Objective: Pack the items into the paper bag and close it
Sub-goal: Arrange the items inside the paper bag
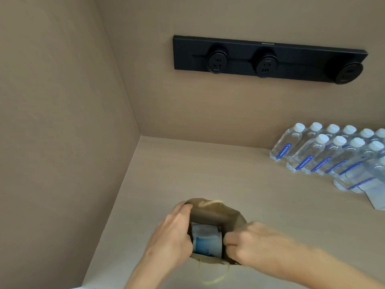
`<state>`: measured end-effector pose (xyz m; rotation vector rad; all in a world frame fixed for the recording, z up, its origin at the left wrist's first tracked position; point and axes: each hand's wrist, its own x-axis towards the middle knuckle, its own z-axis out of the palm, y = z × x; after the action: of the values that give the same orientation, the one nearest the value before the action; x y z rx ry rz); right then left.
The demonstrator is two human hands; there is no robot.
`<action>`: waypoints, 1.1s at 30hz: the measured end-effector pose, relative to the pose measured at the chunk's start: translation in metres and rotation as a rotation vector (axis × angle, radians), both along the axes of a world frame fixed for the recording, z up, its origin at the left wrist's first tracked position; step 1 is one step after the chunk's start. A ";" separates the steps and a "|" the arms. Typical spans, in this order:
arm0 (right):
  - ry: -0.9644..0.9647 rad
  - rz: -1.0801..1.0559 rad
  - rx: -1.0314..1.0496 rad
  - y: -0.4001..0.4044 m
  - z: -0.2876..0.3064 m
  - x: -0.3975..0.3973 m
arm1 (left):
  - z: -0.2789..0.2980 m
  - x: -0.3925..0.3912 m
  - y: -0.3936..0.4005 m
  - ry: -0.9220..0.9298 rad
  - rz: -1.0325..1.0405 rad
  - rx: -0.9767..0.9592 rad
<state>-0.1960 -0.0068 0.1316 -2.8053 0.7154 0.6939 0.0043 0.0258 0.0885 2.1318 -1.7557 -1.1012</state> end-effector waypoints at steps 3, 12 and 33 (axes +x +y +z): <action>0.262 0.007 0.102 -0.019 -0.005 0.019 | 0.003 -0.006 0.002 0.005 -0.032 0.011; 0.587 -0.366 0.422 -0.045 -0.077 0.073 | 0.009 -0.022 -0.001 -0.061 -0.165 0.076; 0.379 0.262 0.137 -0.058 -0.096 0.070 | 0.003 0.005 -0.013 0.021 -0.149 0.024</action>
<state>-0.1260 -0.0650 0.0357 -2.6928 0.3320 1.2915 0.0098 0.0131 0.0914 2.0228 -1.9274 -1.1808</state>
